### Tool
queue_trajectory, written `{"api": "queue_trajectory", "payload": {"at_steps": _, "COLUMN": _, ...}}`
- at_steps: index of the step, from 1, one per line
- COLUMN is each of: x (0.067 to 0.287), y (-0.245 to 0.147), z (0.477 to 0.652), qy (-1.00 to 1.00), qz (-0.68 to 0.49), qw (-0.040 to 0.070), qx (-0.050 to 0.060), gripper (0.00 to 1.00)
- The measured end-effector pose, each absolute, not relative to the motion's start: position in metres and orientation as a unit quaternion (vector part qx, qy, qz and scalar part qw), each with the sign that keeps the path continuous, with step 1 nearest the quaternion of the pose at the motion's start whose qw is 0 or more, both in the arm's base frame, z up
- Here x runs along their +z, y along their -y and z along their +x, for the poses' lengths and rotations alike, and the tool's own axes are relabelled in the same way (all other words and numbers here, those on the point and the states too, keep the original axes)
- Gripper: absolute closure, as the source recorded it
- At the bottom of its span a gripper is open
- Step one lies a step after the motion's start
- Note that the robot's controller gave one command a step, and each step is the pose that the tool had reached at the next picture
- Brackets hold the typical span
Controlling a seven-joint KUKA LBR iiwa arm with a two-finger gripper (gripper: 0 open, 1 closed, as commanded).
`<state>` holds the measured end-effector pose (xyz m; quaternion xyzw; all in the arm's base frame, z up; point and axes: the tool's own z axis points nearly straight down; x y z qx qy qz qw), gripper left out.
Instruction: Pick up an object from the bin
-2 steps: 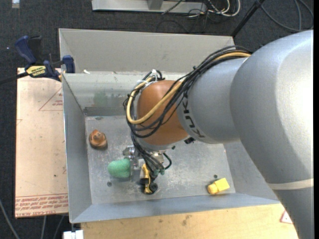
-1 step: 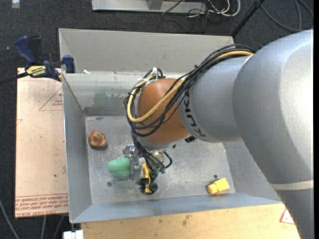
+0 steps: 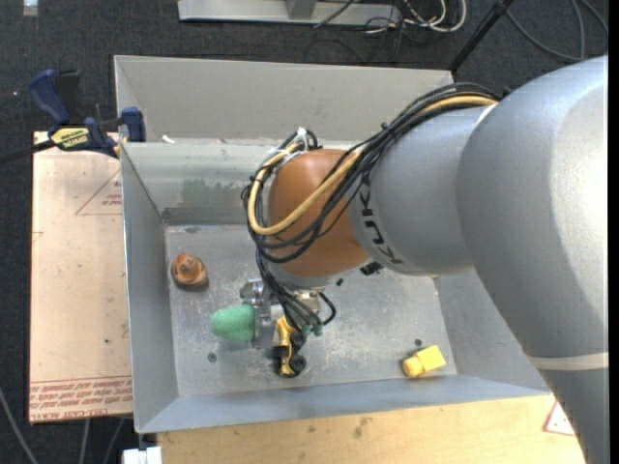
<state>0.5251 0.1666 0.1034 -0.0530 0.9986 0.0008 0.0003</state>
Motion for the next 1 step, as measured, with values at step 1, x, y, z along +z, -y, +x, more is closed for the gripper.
{"api": "queue_trajectory", "payload": {"at_steps": 1, "x": 0.1117, "y": -0.1667, "z": 0.5252, "qy": -0.999, "qz": -0.053, "qw": 0.001, "qx": 0.001, "gripper": 1.00}}
